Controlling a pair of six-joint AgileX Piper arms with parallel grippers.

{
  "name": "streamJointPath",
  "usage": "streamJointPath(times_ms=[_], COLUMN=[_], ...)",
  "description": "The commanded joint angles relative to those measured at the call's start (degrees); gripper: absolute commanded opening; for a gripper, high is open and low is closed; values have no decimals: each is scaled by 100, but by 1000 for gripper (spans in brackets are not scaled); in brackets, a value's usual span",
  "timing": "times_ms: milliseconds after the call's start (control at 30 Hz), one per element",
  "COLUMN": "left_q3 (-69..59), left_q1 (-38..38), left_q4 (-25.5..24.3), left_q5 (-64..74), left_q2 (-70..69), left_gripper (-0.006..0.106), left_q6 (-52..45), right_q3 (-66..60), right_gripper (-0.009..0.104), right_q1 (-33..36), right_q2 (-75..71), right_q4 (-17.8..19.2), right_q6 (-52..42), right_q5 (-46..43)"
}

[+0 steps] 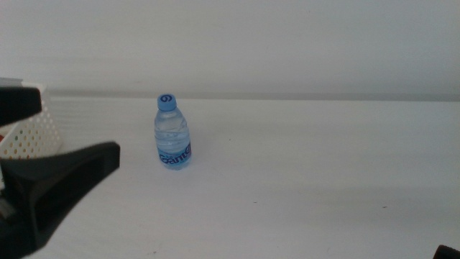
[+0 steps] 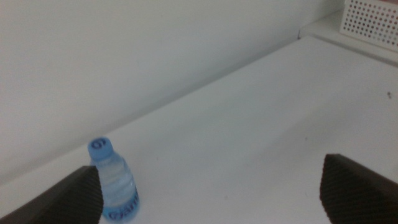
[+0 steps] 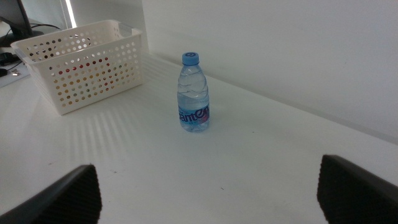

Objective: Use arms to grab the bottles and put them into the dustbin to the left of the table.

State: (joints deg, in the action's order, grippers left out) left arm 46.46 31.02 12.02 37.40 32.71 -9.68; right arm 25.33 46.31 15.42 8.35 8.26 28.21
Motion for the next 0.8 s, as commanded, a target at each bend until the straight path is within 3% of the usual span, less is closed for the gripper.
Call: streamJointPath(times_ms=[0,67,167,333,500,667,767], left_q3=[-19,-28,-208,-1587,-2690,-2965,-2965], left_q1=[35,35,35,35,35,35,35], left_q4=[44,-51,-657,-1122,-1083,-469,-443], left_q5=[-360,-638,-1253,-3572,-4836,-4959,-5158], left_q2=[-48,-48,-48,30,464,1020,1404], left_gripper=[94,94,94,94,94,94,94], left_q6=[10,10,10,10,89,120,120], right_q3=[-29,-29,-29,-29,-29,-29,-29], right_gripper=[93,93,93,93,93,93,93], right_q1=[-5,-5,-5,-5,-5,-5,-5], right_q2=[-22,-22,-22,-22,-22,-22,-22], right_q4=[23,23,23,23,23,23,23], right_q6=[-12,-12,-12,-12,-12,-12,-12], right_q5=[-49,-49,-49,-49,-49,-49,-49])
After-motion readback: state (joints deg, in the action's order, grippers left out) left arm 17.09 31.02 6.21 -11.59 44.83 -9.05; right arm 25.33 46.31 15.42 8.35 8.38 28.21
